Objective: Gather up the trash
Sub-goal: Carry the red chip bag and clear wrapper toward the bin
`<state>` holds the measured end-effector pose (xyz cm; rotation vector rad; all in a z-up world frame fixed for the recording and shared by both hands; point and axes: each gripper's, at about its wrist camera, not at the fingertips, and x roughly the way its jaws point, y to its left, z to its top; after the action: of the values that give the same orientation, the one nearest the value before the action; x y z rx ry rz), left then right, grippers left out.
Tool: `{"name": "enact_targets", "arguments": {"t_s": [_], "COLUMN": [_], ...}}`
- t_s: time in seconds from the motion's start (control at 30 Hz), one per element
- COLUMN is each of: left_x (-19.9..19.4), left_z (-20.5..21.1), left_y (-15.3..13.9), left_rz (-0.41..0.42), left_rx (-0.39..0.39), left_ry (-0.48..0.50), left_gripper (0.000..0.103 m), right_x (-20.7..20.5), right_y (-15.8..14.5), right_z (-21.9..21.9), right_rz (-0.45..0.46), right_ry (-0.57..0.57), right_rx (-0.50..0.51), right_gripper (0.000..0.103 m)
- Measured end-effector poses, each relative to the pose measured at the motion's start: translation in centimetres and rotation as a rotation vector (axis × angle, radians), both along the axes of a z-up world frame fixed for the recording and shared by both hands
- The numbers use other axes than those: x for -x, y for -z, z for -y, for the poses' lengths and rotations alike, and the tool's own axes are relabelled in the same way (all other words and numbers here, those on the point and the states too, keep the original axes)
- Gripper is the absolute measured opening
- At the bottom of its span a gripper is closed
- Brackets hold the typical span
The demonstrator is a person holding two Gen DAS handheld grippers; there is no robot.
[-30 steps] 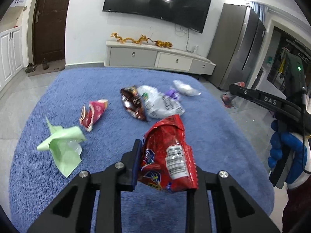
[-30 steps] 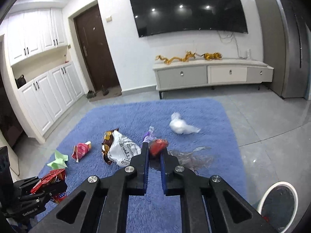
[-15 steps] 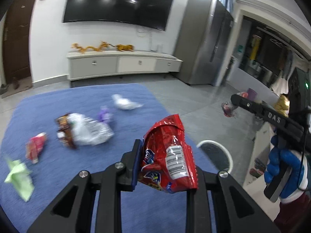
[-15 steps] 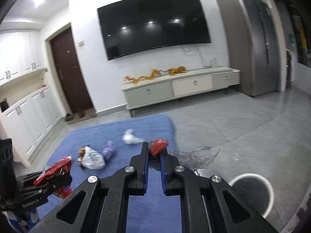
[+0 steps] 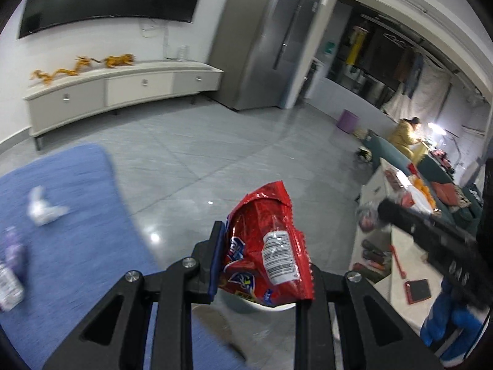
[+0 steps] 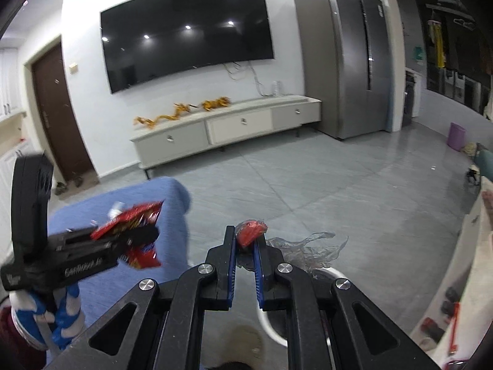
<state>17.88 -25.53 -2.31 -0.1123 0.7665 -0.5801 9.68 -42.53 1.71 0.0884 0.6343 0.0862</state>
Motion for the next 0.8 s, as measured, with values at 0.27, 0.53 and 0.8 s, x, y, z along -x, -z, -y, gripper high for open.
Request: {"name": "enact_targets", "arguments": {"t_s": [0.27,0.53,0.8], "left_x": [-4.1,-8.2,-12.3], "left_z": [8.2,13.2,16.2], "left_y": [2.8,7.3,13.1], "left_rz": [-0.095,-0.175,-0.3], "left_rx": [-0.011,-0.083,-0.124], "left_ry": [0.099,0.103,0.08], "left_gripper": [0.023,0.023,0.023], "right_x": [-2.4,-6.3,-8.3], "right_y": [3.1,8.4,16.0], "right_z": [5.2,11.6,17.6], "right_rz": [-0.082,-0.181,-0.303], "right_ry": [0.081,0.174,0.281], "right_rx": [-0.063,-0.251,-0.499], "right_gripper": [0.01,0.01,0.01]}}
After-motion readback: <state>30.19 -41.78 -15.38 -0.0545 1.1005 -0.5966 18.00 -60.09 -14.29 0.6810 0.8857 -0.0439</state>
